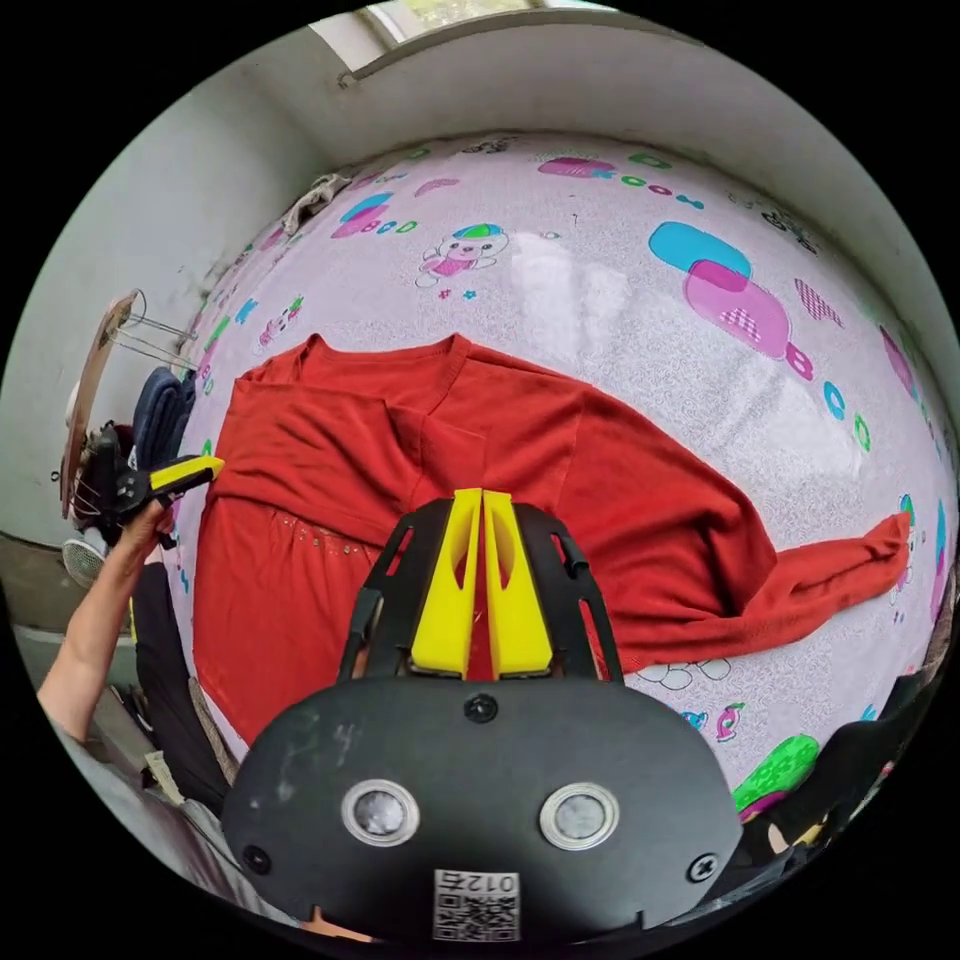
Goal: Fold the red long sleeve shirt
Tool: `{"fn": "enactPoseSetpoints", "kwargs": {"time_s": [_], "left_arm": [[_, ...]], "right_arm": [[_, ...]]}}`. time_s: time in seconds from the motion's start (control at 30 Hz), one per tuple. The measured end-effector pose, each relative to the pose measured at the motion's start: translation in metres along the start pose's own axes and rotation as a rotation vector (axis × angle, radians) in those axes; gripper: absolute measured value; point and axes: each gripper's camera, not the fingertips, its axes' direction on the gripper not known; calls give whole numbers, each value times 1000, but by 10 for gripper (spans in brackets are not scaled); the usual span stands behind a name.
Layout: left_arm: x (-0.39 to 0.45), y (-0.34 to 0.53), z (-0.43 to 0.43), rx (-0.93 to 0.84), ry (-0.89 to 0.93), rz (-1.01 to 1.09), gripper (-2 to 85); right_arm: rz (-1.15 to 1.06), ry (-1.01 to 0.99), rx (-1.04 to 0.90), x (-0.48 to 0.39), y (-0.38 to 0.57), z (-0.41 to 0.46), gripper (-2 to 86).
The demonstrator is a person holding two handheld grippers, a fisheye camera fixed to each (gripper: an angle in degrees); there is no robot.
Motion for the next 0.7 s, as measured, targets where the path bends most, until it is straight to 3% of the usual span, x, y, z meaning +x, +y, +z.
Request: {"fn": "enactPoseSetpoints", "kwargs": {"time_s": [0.2, 0.4, 0.5, 0.57, 0.7], "left_arm": [[2, -12, 1, -14, 16, -6, 8], [0, -18, 1, -5, 39, -21, 8], [0, -19, 1, -2, 44, -25, 8], [0, -20, 1, 2, 45, -28, 7], [-1, -20, 0, 9, 49, -37, 8]], "right_arm": [[187, -208, -14, 15, -26, 3, 78], [42, -122, -117, -20, -30, 13, 15], [21, -22, -19, -30, -25, -1, -3], [128, -1, 63, -20, -18, -10, -3], [154, -22, 85, -16, -7, -11, 11]]}}
